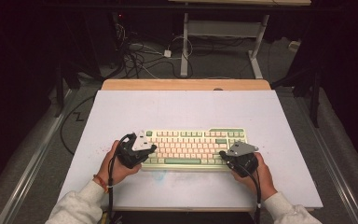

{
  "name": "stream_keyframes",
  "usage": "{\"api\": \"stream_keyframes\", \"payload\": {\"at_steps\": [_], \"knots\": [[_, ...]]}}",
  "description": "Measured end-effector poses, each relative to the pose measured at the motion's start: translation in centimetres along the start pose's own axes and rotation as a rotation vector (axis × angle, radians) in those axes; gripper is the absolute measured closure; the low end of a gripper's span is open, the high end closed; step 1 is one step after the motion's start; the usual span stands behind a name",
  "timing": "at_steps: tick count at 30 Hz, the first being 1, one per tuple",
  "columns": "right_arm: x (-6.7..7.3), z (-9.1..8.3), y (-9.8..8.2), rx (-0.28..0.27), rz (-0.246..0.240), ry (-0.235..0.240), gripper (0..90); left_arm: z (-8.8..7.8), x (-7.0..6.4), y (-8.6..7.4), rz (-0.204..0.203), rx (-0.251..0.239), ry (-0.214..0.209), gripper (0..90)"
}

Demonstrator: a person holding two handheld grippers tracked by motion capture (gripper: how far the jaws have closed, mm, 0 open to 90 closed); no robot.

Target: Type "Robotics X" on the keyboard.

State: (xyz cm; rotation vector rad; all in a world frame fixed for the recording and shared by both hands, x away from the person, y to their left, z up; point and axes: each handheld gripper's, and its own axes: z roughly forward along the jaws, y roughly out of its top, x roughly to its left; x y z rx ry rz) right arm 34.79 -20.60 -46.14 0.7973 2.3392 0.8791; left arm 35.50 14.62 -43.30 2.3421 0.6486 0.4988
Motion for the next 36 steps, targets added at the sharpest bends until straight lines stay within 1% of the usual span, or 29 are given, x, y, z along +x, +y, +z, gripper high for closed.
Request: {"api": "stream_keyframes", "payload": {"at_steps": [2, 4, 6, 8, 9, 11, 13, 17, 19, 20, 23, 25, 28, 35, 36], "knots": [[0.0, 0.0, 0.0, -0.001, 0.002, 0.001, 90.0, 0.5, 0.0, 0.5, 0.006, 0.004, -0.004, 87.2], [0.0, 0.0, 0.0, 0.0, -0.001, -0.002, 90.0, 1.0, 0.1, 1.0, 0.006, 0.008, -0.023, 87.2], [0.0, 0.0, 0.0, 0.0, 0.0, -0.002, 90.0, 1.5, 0.1, 1.5, 0.016, 0.017, -0.02, 87.2], [0.0, 0.0, 0.0, 0.001, -0.002, -0.002, 90.0, 1.9, 0.2, 1.9, 0.025, 0.03, -0.036, 87.2], [0.0, 0.0, 0.0, 0.001, -0.001, -0.001, 90.0, 2.2, 0.1, 2.1, 0.031, 0.032, -0.027, 87.2], [0.0, 0.0, 0.0, 0.002, 0.002, 0.002, 90.0, 2.8, 0.0, 2.5, 0.035, 0.032, -0.033, 86.7], [0.0, 0.0, 0.0, 0.002, 0.003, 0.002, 90.0, 3.3, -0.1, 2.9, 0.047, 0.034, -0.023, 86.5], [0.0, 0.0, 0.0, 0.002, 0.001, 0.001, 90.0, 4.3, -0.2, 3.8, 0.056, 0.04, -0.038, 86.6], [0.0, 0.0, 0.0, 0.001, 0.001, 0.002, 90.0, 4.7, -0.2, 4.1, 0.06, 0.044, -0.039, 86.6], [0.0, 0.0, 0.0, 0.002, 0.001, 0.002, 90.0, 4.8, -0.2, 4.2, 0.06, 0.047, -0.047, 86.6], [0.0, 0.0, 0.0, 0.002, 0.0, 0.002, 90.0, 5.4, -0.3, 4.5, 0.056, 0.055, -0.049, 86.5], [0.0, 0.0, 0.0, 0.002, -0.001, 0.003, 90.0, 5.7, -0.4, 4.7, 0.062, 0.065, -0.043, 86.5], [0.0, 0.0, 0.0, 0.003, -0.004, 0.001, 90.0, 6.2, -0.3, 4.7, 0.058, 0.076, -0.042, 86.4], [0.0, 0.0, 0.0, 0.003, -0.005, 0.001, 90.0, 6.6, -0.2, 4.7, 0.061, 0.092, -0.034, 86.0], [0.0, 0.0, 0.0, 0.003, -0.005, 0.001, 90.0, 6.8, -0.2, 4.7, 0.067, 0.109, -0.038, 86.3]]}}
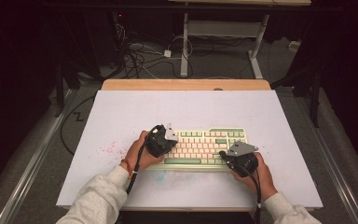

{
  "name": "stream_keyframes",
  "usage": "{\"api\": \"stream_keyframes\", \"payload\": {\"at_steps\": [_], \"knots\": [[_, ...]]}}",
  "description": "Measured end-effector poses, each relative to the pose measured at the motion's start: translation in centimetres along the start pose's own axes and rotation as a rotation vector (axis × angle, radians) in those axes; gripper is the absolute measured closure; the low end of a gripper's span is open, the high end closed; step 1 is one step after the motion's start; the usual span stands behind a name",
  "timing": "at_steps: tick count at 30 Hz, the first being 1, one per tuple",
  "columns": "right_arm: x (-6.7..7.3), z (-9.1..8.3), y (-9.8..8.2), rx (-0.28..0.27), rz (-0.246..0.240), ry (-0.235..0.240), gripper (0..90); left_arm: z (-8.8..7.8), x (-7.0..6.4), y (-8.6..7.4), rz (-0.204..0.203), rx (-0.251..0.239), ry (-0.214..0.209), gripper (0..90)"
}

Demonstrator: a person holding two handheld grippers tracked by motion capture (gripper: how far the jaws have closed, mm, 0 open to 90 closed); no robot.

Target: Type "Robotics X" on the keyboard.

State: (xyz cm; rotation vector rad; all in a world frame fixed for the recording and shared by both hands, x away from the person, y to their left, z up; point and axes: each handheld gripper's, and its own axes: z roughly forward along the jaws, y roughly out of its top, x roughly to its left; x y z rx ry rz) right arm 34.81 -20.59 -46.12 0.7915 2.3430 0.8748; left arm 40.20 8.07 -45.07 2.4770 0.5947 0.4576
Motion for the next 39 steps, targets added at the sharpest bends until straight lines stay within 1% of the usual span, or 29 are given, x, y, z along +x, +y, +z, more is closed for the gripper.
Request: {"api": "stream_keyframes", "payload": {"at_steps": [1, 2, 4, 6, 8, 10, 13, 15, 16, 18, 19, 21, 22, 24, 26, 28, 30, 33, 35, 37, 39], "knots": [[0.0, 0.0, 0.0, 0.0, 0.001, -0.001, 90.0, 0.0, 0.0, 0.0, -0.002, -0.01, -0.004, 87.1], [0.0, 0.0, 0.0, -0.001, 0.001, -0.002, 90.0, 0.0, 0.0, 0.0, -0.004, -0.015, 0.004, 87.0], [0.1, 0.0, 0.0, -0.002, -0.005, -0.009, 90.0, -0.2, -0.3, 0.1, 0.017, -0.021, 0.021, 85.7], [0.1, 0.0, 0.1, -0.002, -0.004, -0.008, 90.0, -0.9, -0.4, 0.2, 0.03, -0.043, 0.036, 85.8], [0.0, -0.2, 0.1, -0.003, 0.0, -0.005, 90.0, -1.5, -0.4, 0.1, 0.027, -0.071, 0.034, 85.7], [0.0, -0.5, 0.2, -0.017, 0.0, -0.006, 90.0, -2.1, -0.3, 0.0, 0.028, -0.091, 0.041, 84.7], [-0.1, -1.2, 0.4, -0.037, 0.006, -0.006, 90.0, -3.1, -0.2, -0.4, 0.025, -0.128, 0.043, 80.9], [-0.1, -1.5, 0.5, -0.044, 0.001, -0.009, 90.0, -3.7, -0.2, -0.8, 0.026, -0.153, 0.055, 76.1], [-0.1, -1.6, 0.5, -0.046, 0.002, -0.007, 90.0, -4.1, -0.2, -1.1, 0.025, -0.171, 0.057, 71.4], [-0.1, -1.8, 0.5, -0.049, 0.001, -0.007, 90.0, -4.7, -0.3, -1.6, 0.037, -0.19, 0.073, 68.5], [-0.1, -1.9, 0.5, -0.05, 0.003, -0.004, 90.0, -5.0, -0.4, -1.8, 0.042, -0.195, 0.084, 65.5], [0.0, -2.0, 0.6, -0.054, 0.004, -0.003, 90.0, -5.5, -0.5, -2.5, 0.043, -0.213, 0.107, 56.7], [-0.1, -2.1, 0.6, -0.056, 0.003, -0.001, 90.0, -5.7, -0.5, -2.8, 0.037, -0.219, 0.112, 51.9], [-0.1, -2.2, 0.6, -0.058, 0.003, 0.0, 90.0, -6.0, -0.5, -3.5, 0.02, -0.237, 0.135, 43.1], [0.0, -2.3, 0.7, -0.06, 0.005, 0.004, 90.0, -6.2, -0.6, -4.2, 0.008, -0.25, 0.143, 34.7], [0.0, -2.3, 0.8, -0.061, 0.006, 0.008, 90.0, -6.4, -0.7, -5.1, 0.004, -0.261, 0.153, 28.8], [0.0, -2.3, 0.9, -0.064, 0.0, 0.009, 90.0, -6.6, -0.7, -5.9, -0.007, -0.265, 0.162, 24.3], [0.1, -2.3, 1.1, -0.066, 0.0, 0.014, 90.0, -6.7, -0.8, -7.3, -0.014, -0.26, 0.174, 21.6], [0.2, -2.2, 1.3, -0.066, -0.001, 0.018, 90.0, -6.7, -0.8, -8.2, -0.023, -0.252, 0.189, 21.2], [0.2, -2.1, 1.5, -0.068, -0.003, 0.021, 90.0, -6.7, -0.8, -9.0, -0.048, -0.25, 0.177, 20.9], [0.3, -1.9, 1.7, -0.067, -0.003, 0.025, 90.0, -6.7, -0.9, -9.8, -0.057, -0.241, 0.187, 20.8]]}}
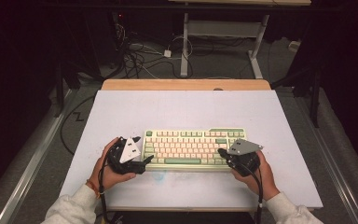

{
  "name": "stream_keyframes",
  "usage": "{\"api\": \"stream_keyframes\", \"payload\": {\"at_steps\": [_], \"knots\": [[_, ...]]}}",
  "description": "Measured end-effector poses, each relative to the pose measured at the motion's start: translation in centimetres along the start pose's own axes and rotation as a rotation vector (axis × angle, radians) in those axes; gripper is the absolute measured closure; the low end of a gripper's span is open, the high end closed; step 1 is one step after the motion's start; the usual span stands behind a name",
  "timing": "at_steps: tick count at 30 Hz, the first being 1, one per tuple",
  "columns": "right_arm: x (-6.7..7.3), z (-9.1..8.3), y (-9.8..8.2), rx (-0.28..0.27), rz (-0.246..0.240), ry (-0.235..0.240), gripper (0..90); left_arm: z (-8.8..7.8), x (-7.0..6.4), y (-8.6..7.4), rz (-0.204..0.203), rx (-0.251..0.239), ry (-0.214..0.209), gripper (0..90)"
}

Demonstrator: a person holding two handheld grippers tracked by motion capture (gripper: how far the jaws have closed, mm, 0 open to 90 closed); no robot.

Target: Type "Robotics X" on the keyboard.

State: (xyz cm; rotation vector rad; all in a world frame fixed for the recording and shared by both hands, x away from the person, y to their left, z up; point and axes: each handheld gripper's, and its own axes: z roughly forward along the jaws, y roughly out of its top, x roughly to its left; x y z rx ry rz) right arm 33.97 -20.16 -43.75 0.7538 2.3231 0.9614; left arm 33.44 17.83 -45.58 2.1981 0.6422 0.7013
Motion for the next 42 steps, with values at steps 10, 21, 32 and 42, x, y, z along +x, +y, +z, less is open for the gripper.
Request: {"api": "stream_keyframes", "payload": {"at_steps": [10, 21, 32, 42], "knots": [[0.1, 1.8, 1.8, -0.007, -0.012, 0.022, 90.0, -1.3, -0.7, -2.5, -0.008, 0.049, -0.003, 20.0], [0.5, 4.9, 3.6, 0.019, -0.019, 0.042, 90.0, -2.1, -1.1, -3.4, -0.026, 0.07, 0.001, 19.8], [1.0, 7.0, 4.4, 0.056, -0.031, 0.054, 90.0, -1.7, -1.2, -3.5, -0.02, 0.093, 0.009, 19.8], [1.1, 7.7, 4.4, 0.085, -0.035, 0.044, 90.0, -1.4, -1.5, -3.5, -0.001, 0.113, -0.002, 19.8]]}}
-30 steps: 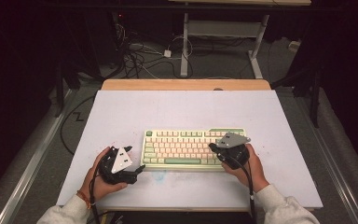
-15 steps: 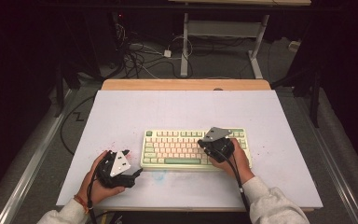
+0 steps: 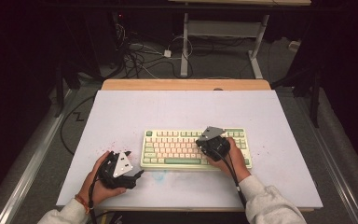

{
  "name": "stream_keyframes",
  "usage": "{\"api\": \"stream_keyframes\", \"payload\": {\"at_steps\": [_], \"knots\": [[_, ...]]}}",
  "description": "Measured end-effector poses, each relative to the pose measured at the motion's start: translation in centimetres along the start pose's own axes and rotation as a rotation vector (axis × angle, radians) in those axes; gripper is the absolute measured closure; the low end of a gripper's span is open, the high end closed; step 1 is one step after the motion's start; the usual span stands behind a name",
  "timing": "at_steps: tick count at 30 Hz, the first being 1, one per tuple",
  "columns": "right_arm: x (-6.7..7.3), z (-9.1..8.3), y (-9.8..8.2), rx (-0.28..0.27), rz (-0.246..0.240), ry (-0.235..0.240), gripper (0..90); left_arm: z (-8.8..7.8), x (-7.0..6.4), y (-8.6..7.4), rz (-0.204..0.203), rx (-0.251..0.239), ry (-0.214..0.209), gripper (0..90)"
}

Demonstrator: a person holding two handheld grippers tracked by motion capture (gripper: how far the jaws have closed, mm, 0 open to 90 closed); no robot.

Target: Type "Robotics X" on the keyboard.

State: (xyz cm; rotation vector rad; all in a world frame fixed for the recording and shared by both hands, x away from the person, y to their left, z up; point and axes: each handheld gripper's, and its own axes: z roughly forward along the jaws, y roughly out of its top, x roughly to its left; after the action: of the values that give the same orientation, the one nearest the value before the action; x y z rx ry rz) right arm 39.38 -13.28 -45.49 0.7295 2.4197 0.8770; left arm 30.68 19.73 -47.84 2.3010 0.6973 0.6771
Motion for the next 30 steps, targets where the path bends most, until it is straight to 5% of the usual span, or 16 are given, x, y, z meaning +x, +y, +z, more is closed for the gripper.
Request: {"api": "stream_keyframes", "payload": {"at_steps": [3, 19, 30], "knots": [[0.0, 0.0, 0.1, 0.024, -0.01, 0.016, 90.0, 0.0, 0.0, 0.0, -0.004, -0.001, 0.0, 19.8], [-0.1, -2.9, 0.1, -0.123, 0.02, 0.014, 84.3, 0.0, 0.1, 0.0, -0.002, 0.005, 0.003, 19.8], [-0.2, -4.6, 0.0, -0.179, 0.033, 0.003, 63.3, 0.1, 0.1, 0.0, -0.006, 0.01, 0.003, 19.9]]}}
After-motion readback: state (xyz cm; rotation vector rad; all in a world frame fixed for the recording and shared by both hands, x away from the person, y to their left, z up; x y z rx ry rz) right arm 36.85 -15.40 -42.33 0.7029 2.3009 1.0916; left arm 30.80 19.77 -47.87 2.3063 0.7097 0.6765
